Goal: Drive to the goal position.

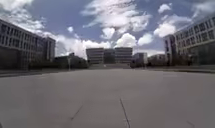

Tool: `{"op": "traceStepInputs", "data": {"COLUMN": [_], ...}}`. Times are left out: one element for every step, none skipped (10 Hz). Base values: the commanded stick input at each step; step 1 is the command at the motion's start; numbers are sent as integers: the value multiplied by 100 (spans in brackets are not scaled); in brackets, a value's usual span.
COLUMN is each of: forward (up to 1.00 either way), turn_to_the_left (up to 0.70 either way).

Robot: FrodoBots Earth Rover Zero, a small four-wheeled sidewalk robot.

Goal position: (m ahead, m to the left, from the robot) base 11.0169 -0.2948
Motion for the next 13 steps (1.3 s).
{"op": "traceStepInputs", "data": {"forward": [100, 100, 100, 100, 100, 100, 100, 100, 100, 100, 100, 100, 100], "turn_to_the_left": [2, 2, 2, 2, 2, 2, 2, 2, 2, 2, 2, 2, 2]}}
